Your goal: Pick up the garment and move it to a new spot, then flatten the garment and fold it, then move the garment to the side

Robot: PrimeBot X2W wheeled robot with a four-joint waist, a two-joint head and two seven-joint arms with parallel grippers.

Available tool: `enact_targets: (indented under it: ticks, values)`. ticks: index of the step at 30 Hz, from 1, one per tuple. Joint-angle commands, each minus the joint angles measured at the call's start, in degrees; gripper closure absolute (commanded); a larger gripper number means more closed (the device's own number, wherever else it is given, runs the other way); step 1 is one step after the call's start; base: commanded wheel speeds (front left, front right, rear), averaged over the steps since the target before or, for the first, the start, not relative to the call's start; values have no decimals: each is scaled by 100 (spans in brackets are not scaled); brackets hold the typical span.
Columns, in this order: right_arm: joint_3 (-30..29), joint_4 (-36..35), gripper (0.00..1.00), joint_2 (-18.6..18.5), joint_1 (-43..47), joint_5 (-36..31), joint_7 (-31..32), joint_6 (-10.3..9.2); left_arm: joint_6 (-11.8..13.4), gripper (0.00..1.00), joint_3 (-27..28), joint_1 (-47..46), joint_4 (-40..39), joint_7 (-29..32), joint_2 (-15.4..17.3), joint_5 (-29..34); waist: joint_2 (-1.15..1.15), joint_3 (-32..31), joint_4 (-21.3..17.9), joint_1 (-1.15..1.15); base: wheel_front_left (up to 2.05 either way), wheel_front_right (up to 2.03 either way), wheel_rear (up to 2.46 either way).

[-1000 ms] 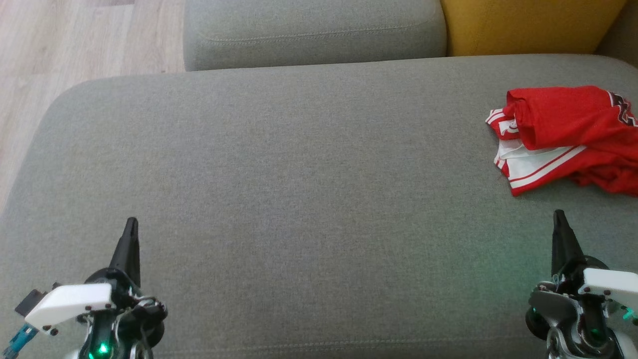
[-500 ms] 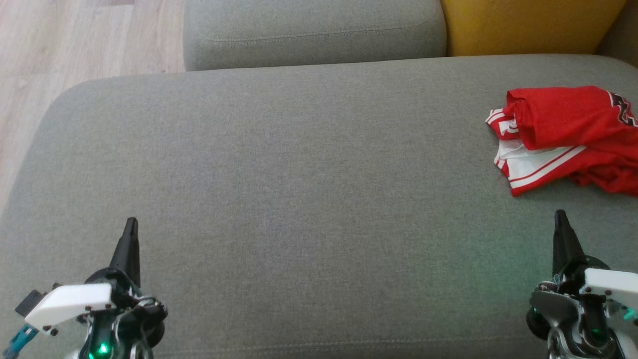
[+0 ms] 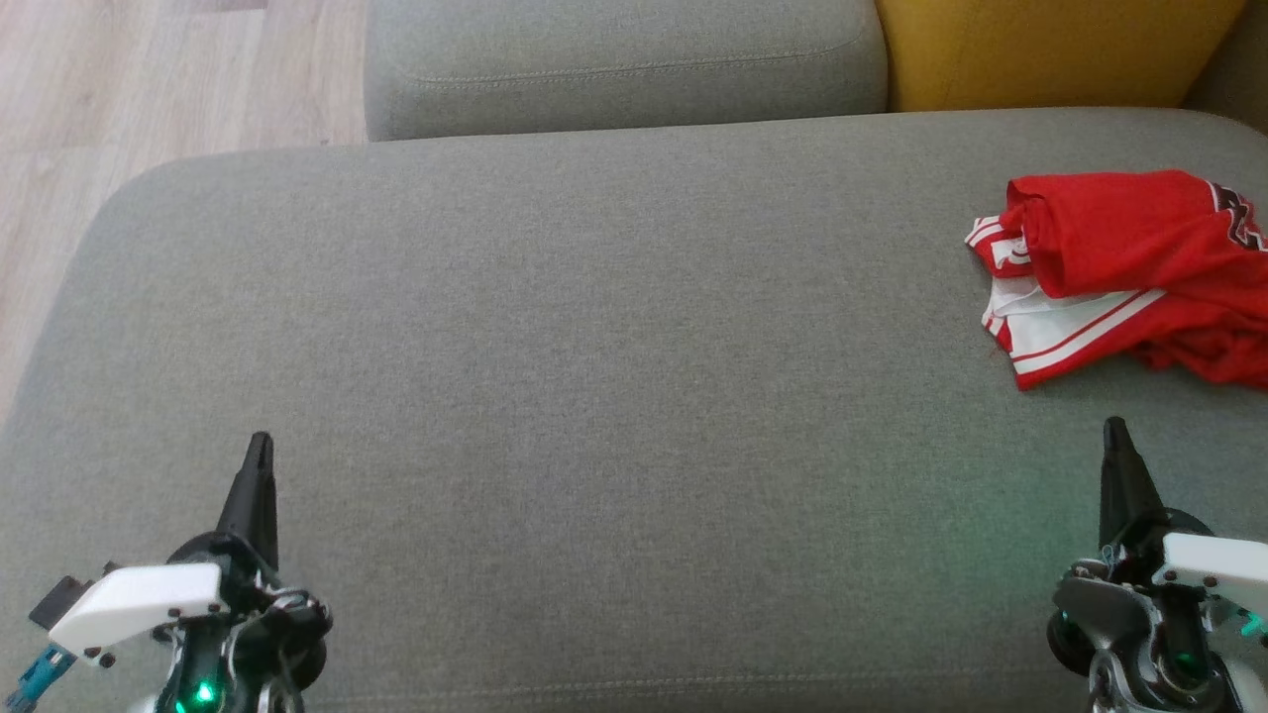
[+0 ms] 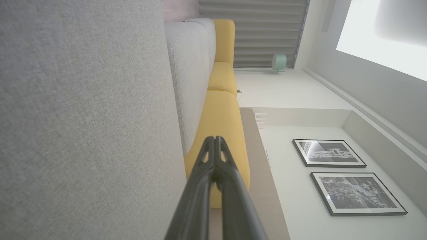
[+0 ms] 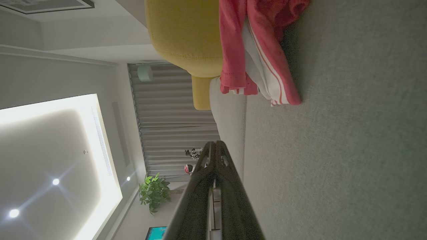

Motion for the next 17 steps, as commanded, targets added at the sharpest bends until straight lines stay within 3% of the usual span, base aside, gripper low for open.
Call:
enact_targets:
  ticks: [1, 17]
  values:
    - [95, -179, 100, -47, -300, -22, 55, 40, -41, 100, 199, -297, -168, 56, 44, 31, 0, 0, 0, 0, 0, 0, 0]
    - [74, -178, 100, -32, -302, -40, 72, 40, -41, 100, 211, -298, -168, 66, 36, 41, 0, 0, 0, 0, 0, 0, 0]
